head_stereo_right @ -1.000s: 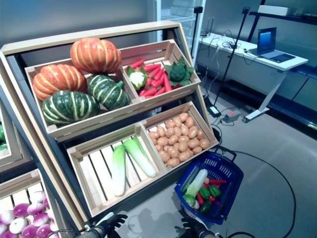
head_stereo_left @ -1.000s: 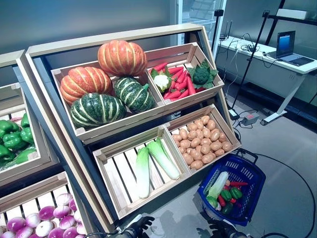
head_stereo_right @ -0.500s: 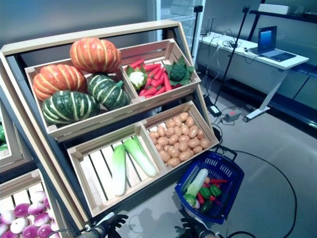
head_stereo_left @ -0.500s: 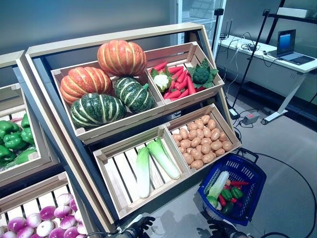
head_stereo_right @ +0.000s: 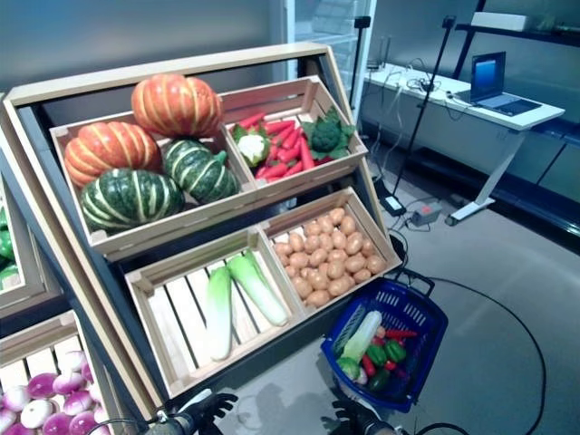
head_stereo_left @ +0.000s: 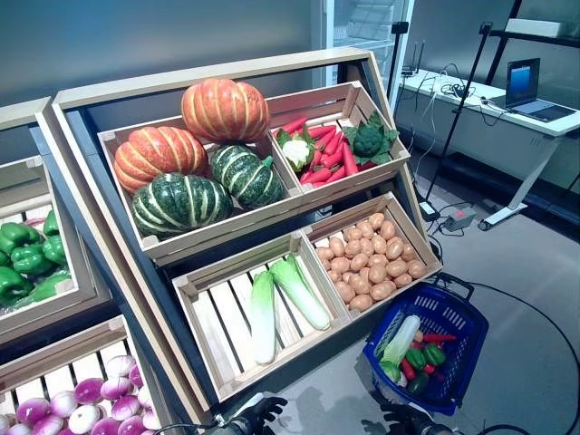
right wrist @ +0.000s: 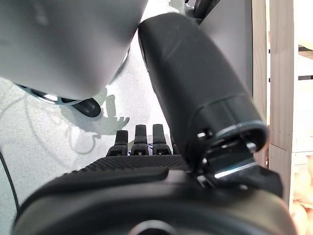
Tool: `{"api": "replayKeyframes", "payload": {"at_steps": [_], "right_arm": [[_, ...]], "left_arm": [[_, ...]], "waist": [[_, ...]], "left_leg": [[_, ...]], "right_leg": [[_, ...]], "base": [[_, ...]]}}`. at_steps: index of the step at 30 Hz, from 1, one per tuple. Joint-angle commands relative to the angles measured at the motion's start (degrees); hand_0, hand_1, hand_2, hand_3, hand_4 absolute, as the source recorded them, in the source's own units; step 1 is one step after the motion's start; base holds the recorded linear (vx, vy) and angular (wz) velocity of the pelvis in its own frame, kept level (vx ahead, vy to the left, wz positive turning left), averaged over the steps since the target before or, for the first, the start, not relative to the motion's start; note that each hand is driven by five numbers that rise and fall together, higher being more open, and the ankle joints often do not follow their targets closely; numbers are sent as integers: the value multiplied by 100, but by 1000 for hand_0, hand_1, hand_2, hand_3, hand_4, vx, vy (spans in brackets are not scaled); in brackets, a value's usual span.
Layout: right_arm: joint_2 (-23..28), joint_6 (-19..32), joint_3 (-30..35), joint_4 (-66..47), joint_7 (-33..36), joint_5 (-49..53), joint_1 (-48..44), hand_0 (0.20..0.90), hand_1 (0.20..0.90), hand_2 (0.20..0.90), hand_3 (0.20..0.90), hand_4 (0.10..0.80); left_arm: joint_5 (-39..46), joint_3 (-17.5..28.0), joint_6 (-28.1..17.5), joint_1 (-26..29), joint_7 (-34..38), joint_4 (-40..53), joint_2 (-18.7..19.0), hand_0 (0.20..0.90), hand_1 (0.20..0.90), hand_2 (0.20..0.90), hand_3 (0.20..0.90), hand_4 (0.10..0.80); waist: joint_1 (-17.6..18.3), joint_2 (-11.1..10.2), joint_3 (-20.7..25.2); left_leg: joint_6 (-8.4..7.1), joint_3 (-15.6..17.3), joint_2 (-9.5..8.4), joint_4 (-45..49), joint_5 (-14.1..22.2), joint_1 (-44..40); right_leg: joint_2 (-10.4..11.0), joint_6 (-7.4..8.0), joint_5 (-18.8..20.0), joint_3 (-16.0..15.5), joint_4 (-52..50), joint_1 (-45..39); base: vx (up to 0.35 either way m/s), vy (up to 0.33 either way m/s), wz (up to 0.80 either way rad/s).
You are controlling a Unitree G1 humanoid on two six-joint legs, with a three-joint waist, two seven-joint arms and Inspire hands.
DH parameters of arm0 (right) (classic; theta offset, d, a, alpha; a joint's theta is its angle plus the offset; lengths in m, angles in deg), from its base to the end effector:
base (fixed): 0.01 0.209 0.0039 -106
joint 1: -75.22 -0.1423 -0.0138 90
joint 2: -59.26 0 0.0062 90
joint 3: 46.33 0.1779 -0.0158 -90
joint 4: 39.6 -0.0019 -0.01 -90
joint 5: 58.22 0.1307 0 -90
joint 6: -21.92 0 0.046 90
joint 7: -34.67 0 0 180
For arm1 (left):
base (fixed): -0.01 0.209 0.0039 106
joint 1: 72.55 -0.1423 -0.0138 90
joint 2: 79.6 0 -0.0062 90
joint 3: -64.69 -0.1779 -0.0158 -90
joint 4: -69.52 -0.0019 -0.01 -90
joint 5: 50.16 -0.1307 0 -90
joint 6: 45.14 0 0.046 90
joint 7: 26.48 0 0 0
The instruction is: Put vegetables into the basket
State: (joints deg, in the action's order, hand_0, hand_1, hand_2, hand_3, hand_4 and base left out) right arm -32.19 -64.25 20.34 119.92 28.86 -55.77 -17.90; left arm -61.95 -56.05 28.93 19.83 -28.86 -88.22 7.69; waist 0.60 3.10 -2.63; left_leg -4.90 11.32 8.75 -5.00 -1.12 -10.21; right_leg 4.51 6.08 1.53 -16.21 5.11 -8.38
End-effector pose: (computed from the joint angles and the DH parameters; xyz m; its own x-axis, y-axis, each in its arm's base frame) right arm 0.0895 -0.2069 -0.1008 0.3892 0.0240 -0.9208 -0.4021 0.9038 -0.1463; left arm 0.0905 0.1811 -0.1003 0.5018 -0.2055 -0.8402 0.6821 0.6913 0.2383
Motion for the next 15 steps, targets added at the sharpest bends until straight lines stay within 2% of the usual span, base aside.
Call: {"api": "replayKeyframes", "payload": {"at_steps": [1, 3, 4, 5, 6, 7, 12, 15], "right_arm": [[-580, 33, -316, 505, -271, -180, -430, 900, 900, 900, 900, 800], [-556, 20, -337, 481, -286, -177, -433, 900, 900, 900, 900, 800], [-514, 6, -351, 455, -316, -142, -454, 900, 900, 900, 900, 800], [-514, 6, -351, 455, -316, -142, -454, 900, 900, 900, 900, 800], [-469, -5, -365, 432, -348, -109, -482, 900, 900, 900, 900, 800], [-413, -25, -374, 402, -367, -43, -530, 900, 900, 900, 900, 800], [-330, -53, -298, 292, -321, 26, -519, 900, 900, 900, 900, 800], [-347, -61, -187, 174, -269, 29, -383, 900, 900, 900, 900, 800]], "left_arm": [[16, -277, -938, 399, -33, -70, -202, 900, 900, 900, 900, 800], [236, -305, -1282, 453, -52, 92, -174, 900, 900, 900, 900, 800], [328, -375, -1760, 518, -53, 357, -122, 900, 900, 900, 900, 800], [328, -375, -1760, 518, -53, 357, -122, 900, 900, 900, 900, 800], [451, -439, -2011, 571, -53, 684, -50, 900, 900, 900, 900, 800], [767, -509, -2012, 666, -169, 1384, 71, 900, 900, 900, 900, 800], [1812, -440, -2083, 754, -534, 3007, 492, 900, 900, 900, 900, 800], [2836, -90, -1895, 697, -569, 4105, 742, 900, 900, 900, 900, 800]], "waist": [[-58, -406, -202], [-52, -393, -217], [-51, -384, -251], [-51, -384, -251], [-54, -378, -284], [-73, -363, -324], [-147, -336, -350], [-212, -338, -329]], "left_leg": [[301, -7, -328, 0, 417, -46], [292, -5, -325, 0, 418, -42], [283, -4, -319, 0, 405, -31], [283, -4, -319, 0, 405, -31], [271, -2, -310, 0, 392, -17], [265, -21, -306, 0, 386, -1], [250, -81, -308, 0, 389, -12], [247, -118, -316, 0, 404, -14]], "right_leg": [[207, -43, -198, 165, -11, -246], [209, -38, -202, 174, -11, -239], [209, -38, -203, 176, -26, -223], [209, -38, -203, 176, -26, -223], [212, -39, -203, 179, -36, -208], [209, -52, -206, 183, -43, -197], [218, -67, -211, 133, -26, -247], [237, -67, -220, 74, -13, -285]], "base": [[0, 0, 0], [0, 0, 0], [0, 0, 0], [-41, -3, 0], [-54, 1, -1], [-64, 1, 0], [-8, 0, 0], [5, -2, 1]]}}
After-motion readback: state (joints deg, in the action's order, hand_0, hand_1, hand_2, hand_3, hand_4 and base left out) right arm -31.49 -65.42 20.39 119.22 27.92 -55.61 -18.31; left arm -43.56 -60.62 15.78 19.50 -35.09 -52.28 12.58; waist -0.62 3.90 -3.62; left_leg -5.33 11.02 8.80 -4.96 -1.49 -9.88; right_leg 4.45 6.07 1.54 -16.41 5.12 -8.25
